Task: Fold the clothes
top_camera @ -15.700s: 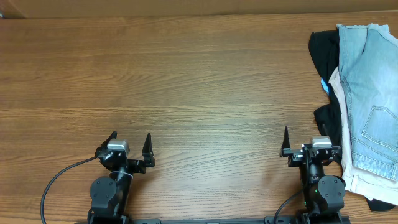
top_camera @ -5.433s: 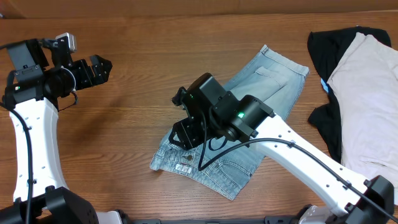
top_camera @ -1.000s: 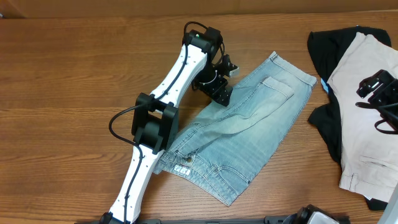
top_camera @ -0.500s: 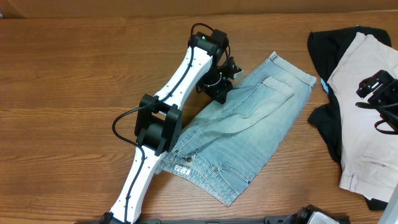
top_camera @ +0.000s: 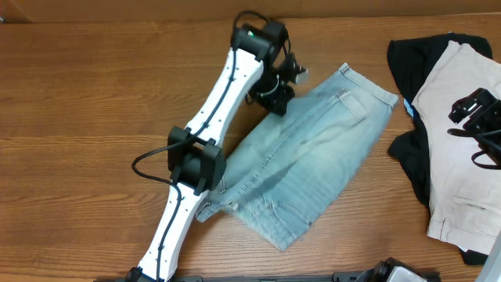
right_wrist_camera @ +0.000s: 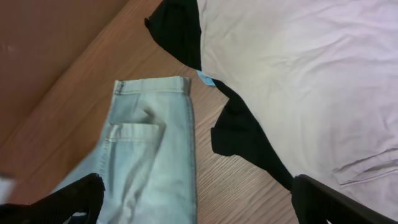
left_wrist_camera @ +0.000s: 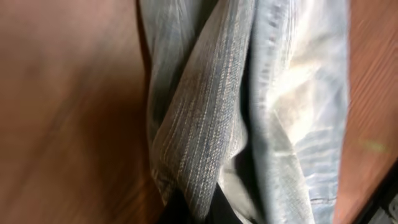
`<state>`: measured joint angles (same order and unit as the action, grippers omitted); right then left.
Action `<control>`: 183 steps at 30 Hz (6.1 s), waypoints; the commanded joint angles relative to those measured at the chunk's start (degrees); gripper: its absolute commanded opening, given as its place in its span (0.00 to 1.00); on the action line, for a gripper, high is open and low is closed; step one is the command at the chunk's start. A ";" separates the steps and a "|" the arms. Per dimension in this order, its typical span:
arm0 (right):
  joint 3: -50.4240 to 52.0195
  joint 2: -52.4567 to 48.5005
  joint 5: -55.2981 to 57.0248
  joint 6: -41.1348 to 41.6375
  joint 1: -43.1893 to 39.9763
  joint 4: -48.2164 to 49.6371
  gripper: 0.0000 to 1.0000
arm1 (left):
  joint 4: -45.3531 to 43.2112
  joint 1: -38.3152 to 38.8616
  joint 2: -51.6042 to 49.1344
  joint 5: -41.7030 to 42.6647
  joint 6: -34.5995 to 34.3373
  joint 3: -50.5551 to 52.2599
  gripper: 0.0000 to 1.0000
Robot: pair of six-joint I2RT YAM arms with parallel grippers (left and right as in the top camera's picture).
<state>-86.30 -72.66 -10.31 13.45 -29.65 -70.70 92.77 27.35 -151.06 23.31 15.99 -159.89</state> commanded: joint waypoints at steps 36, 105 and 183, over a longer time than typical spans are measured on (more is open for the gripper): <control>-1.42 0.85 -0.50 -0.39 -0.26 -0.15 1.00 | -3.21 2.49 0.35 -15.28 -7.02 -11.82 1.00; -1.40 -0.44 -0.28 -0.39 -0.26 -0.55 1.00 | -5.22 -0.33 4.17 -13.18 -11.52 -4.48 0.69; 0.44 -8.39 -9.75 -8.57 25.29 0.37 0.96 | 3.06 -44.19 8.81 -11.02 -22.23 0.02 0.98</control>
<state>-86.28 -78.74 -18.02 7.99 -9.87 -70.52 95.81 -19.49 -144.09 4.84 -6.09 -158.91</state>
